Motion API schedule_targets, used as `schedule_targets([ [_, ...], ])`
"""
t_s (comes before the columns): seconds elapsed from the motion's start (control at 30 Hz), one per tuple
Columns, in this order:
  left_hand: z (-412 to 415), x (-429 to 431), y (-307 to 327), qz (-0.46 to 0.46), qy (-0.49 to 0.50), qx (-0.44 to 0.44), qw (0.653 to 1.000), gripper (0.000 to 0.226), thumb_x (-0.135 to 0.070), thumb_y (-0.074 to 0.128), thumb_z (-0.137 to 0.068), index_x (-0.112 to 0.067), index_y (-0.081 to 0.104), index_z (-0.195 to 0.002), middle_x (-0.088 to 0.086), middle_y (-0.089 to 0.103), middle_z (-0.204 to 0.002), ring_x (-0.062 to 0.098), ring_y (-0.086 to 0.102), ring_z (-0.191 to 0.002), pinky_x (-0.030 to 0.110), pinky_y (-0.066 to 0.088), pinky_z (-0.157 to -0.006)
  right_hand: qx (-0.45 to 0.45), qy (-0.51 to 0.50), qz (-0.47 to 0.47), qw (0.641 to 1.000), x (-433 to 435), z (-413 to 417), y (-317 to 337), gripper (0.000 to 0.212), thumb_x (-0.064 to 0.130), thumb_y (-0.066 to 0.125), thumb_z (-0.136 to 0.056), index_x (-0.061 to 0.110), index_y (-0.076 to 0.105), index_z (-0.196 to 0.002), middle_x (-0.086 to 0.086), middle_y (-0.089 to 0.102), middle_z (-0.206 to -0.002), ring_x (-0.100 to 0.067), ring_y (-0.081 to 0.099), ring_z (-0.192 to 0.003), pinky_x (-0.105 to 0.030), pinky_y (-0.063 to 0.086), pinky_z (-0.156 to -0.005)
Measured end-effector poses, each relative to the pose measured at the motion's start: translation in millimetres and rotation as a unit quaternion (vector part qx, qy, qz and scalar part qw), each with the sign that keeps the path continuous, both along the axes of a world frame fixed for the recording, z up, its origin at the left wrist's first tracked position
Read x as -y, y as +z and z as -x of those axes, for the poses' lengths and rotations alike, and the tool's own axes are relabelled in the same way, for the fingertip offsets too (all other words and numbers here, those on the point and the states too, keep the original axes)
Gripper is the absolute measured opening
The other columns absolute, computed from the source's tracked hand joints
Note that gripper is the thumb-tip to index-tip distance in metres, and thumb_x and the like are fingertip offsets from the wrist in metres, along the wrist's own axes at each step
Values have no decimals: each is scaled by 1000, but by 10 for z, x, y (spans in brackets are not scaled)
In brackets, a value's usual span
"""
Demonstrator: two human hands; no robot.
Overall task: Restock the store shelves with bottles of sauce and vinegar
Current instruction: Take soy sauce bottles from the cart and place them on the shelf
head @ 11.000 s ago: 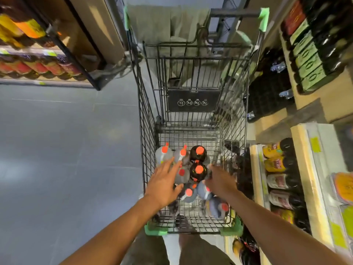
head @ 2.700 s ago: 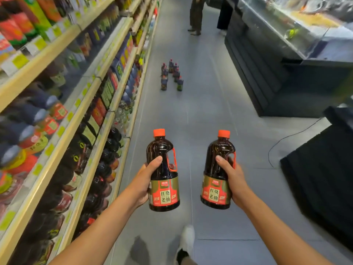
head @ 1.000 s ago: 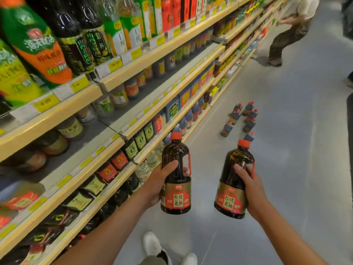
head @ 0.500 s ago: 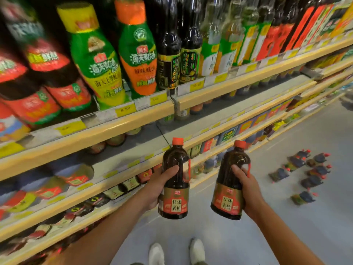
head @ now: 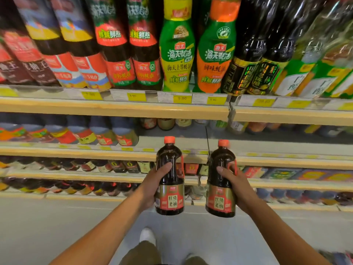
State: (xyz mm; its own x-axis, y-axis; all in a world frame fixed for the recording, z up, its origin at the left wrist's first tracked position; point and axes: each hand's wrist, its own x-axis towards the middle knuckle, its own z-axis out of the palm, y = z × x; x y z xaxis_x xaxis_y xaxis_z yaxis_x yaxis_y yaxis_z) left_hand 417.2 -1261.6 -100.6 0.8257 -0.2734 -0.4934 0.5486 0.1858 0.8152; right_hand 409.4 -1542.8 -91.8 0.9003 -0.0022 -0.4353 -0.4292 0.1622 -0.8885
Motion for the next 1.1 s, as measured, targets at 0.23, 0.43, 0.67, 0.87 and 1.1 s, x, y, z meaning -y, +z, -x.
schedule_targets([
  [0.23, 186, -188, -79, 5, 101, 9, 995, 96, -69, 88, -55, -14, 65, -131, 15, 76, -119, 33, 74, -108, 45, 58, -86, -5, 115, 4, 993, -363, -306, -51, 86, 53, 95, -52, 17, 64, -123, -19, 76, -109, -39, 75, -95, -45, 61, -75],
  [0.43, 301, -396, -132, 14, 143, 31, 989, 95, -71, 88, -57, -11, 68, -129, 16, 75, -120, 30, 74, -108, 33, 62, -76, -7, 169, 4, 986, -728, -647, -75, 76, 49, 93, -63, 4, 67, -117, -25, 74, -106, -40, 75, -90, -44, 61, -72],
  [0.67, 331, -713, -211, 11, 171, 56, 984, 83, -67, 83, -71, -7, 69, -127, 20, 73, -121, 35, 72, -112, 39, 59, -86, 26, 185, 75, 979, -1066, -1260, 67, 83, 57, 94, -54, 12, 69, -120, -13, 76, -113, -32, 74, -101, -49, 57, -94],
  [0.87, 273, -902, -273, 5, 190, 52, 980, 68, -63, 76, -73, -17, 72, -122, 14, 75, -119, 29, 73, -111, 35, 60, -80, 49, 153, 133, 978, -1259, -1734, 245, 109, 65, 89, -33, 17, 68, -128, -4, 70, -126, -22, 64, -118, -45, 47, -109],
  [1.1, 191, -1027, -345, -2, 201, 33, 979, 88, -72, 87, -52, -26, 69, -124, 9, 77, -118, 30, 73, -111, 54, 53, -96, 91, 177, 131, 971, -1356, -2021, 194, 92, 57, 90, -54, 20, 63, -134, -5, 65, -137, -30, 60, -126, -54, 44, -112],
])
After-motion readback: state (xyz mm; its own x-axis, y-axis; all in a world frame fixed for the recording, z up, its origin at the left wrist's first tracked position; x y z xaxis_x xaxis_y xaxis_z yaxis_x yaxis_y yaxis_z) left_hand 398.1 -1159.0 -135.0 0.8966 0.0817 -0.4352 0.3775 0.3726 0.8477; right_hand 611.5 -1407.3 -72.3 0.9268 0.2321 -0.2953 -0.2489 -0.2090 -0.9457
